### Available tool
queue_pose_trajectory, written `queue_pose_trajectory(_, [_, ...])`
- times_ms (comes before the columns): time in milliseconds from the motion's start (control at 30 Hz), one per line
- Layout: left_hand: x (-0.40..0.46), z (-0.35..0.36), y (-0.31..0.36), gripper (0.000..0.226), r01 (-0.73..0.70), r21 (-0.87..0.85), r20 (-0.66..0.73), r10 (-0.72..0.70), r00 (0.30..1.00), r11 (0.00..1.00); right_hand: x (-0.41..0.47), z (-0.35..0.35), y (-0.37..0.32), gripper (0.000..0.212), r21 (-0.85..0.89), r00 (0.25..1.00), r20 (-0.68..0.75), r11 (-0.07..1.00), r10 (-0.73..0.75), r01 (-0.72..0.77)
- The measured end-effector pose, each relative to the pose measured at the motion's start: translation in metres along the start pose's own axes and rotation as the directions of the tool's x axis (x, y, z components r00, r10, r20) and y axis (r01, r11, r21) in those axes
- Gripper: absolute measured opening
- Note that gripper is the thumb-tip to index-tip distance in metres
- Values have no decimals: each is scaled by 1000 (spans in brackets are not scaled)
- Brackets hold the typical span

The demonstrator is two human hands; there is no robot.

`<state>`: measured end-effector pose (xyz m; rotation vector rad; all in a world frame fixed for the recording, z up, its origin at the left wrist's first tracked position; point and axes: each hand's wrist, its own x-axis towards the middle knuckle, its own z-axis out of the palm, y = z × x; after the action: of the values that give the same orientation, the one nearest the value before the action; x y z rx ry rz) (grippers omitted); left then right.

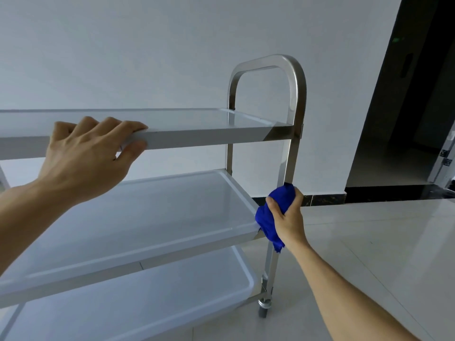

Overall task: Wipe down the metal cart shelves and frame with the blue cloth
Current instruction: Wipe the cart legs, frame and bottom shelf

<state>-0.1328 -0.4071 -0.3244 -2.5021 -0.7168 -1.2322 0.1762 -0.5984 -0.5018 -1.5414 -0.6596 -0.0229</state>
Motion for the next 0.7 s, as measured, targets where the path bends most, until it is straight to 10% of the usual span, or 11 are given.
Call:
queue_pose_trajectory(300, [5,4,3,40,-3,-8,1,3,1000,1000,65,-1,-96,51,64,971,-141,977,-191,201])
queue_pose_trajectory(700, [6,19,-6,38,-89,16,-87,90,992,996,12,-4,27,64,20,998,56,1000,18,-19])
